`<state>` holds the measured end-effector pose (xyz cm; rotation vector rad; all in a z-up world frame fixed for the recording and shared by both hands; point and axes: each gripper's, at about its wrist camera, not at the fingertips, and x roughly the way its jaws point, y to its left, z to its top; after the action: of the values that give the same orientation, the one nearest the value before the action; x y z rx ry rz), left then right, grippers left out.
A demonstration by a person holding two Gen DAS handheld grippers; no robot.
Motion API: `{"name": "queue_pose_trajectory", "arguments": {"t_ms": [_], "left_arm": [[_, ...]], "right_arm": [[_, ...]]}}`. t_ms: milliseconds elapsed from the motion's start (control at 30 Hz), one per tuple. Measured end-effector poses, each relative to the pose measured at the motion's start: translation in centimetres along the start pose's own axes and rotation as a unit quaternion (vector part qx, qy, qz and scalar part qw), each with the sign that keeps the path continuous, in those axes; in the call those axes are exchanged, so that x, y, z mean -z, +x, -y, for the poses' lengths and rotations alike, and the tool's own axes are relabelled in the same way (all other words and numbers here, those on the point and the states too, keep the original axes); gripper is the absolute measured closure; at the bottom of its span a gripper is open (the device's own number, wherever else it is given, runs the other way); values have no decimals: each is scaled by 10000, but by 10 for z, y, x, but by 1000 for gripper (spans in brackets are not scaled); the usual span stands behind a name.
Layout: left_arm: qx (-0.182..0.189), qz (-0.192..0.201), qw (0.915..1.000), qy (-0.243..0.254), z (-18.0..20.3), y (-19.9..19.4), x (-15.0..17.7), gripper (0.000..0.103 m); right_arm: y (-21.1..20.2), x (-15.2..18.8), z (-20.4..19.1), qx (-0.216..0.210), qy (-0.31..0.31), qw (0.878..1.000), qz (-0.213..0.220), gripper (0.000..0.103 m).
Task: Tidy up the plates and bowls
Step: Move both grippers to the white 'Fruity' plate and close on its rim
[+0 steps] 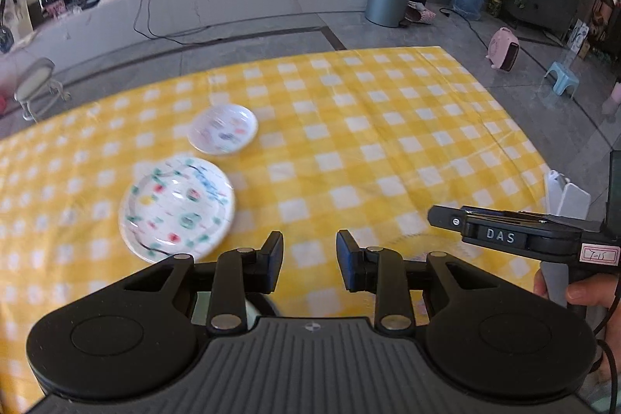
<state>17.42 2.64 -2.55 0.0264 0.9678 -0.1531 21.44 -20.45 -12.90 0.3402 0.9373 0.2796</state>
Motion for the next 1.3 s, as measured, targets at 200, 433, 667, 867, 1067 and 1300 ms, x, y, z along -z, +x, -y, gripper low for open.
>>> {"name": "queue_pose_trajectory", "arguments": {"t_ms": [200,433,667,867,1067,1300], "left_arm": [[-98,65,9999,0,-40,-2,-13,68],[40,16,9999,-162,-88,10,-25,68],[425,-48,9982,-423,-141,31,-29,58],[504,-78,9958,-764,-183,61,-24,58],[695,-224,9909,-1132,-216,96,-10,58],[933,-228,9814,-1662,-247,125,8,58]], "right_arm": [[14,-5,-24,-37,-310,9995,-76,52],[35,-11,-46,-183,-370,9987,-297,50],[67,-22,-73,-477,-358,9962,-642,50],[102,-29,-93,-734,-153,9924,-977,52],[142,-31,-110,-1031,155,9858,-1319,60],[177,-30,-111,-1178,485,9800,-1529,70]]}}
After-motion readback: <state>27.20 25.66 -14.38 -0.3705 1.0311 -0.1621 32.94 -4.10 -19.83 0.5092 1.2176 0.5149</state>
